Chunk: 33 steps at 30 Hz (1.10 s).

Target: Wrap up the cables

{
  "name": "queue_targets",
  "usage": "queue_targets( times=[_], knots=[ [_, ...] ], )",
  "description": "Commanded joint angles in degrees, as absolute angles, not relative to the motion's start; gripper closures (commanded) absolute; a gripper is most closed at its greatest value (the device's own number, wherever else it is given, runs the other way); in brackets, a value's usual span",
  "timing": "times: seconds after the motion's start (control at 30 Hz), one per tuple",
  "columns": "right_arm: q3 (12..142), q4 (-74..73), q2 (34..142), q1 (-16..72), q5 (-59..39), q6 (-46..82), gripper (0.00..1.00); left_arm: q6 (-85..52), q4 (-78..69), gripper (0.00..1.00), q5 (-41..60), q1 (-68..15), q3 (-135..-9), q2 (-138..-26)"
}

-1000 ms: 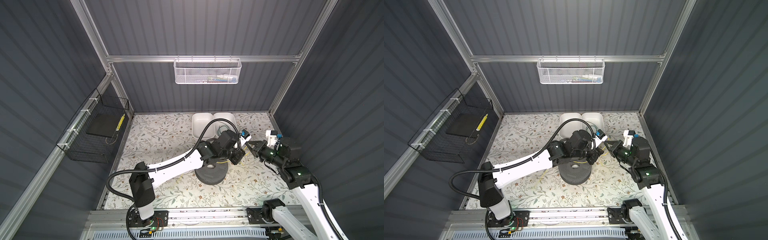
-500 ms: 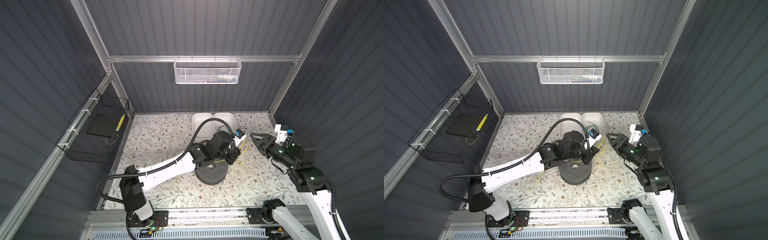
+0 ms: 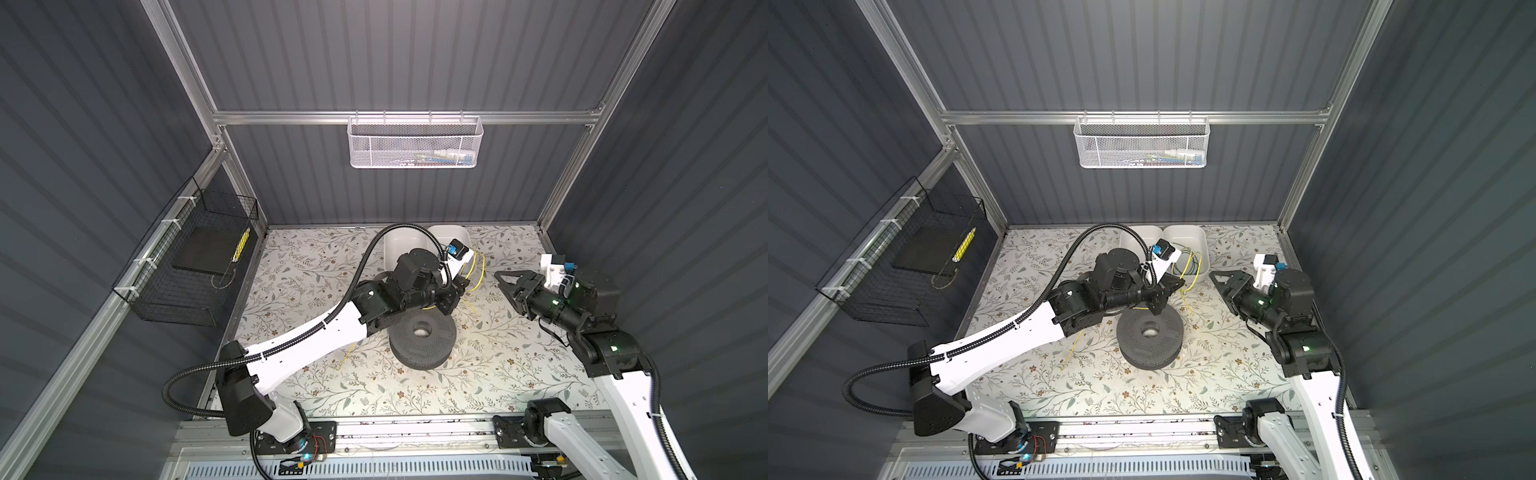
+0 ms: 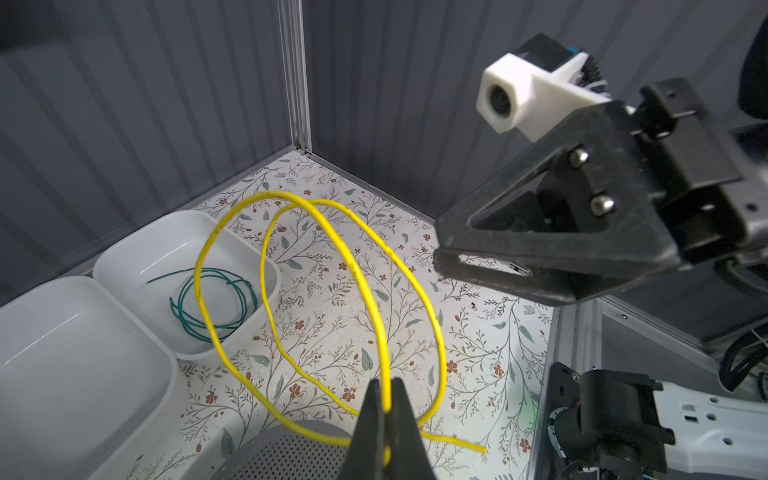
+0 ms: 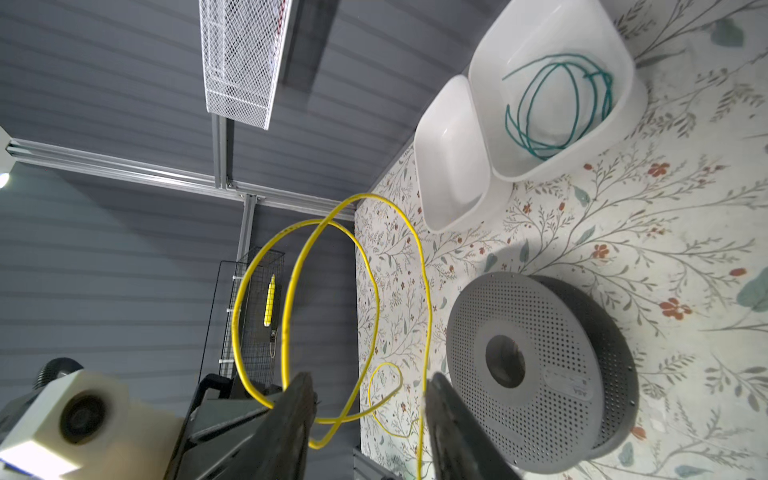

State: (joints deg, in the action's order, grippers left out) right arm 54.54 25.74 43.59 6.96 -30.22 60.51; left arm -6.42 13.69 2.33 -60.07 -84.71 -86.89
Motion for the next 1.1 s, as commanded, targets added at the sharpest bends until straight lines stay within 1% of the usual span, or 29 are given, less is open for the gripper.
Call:
queue_targets(
  times=[0.0, 0.17, 0.5, 0.73, 0.9, 1.07],
  knots=[
    [53.99, 20.23, 42.98, 8.46, -32.8, 61.57, 0.53, -6.61, 12.67, 1.0, 3.86, -60.21, -84.63, -87.01],
    [50.71, 13.36, 43.37, 10.08, -34.34, 64.41, 0.55, -6.73, 12.74, 1.0, 4.1, -60.2, -85.31, -87.78],
    [49.66, 11.1, 44.99, 12.13, -33.88, 63.45, 0.61, -6.71, 13.0, 1.0, 4.58, -60.21, -86.21, -89.33],
    [51.73, 15.39, 42.95, 12.3, -30.76, 60.87, 0.64, -6.42, 13.09, 1.0, 4.01, -60.03, -86.4, -89.56],
    [52.12, 21.68, 39.65, 12.27, -25.7, 58.01, 0.64, -6.5, 13.36, 1.0, 3.6, -59.42, -86.22, -89.13],
    [50.15, 20.58, 39.06, 12.38, -28.02, 58.26, 0.62, -6.81, 13.19, 1.0, 4.12, -59.02, -86.04, -89.05]
  ],
)
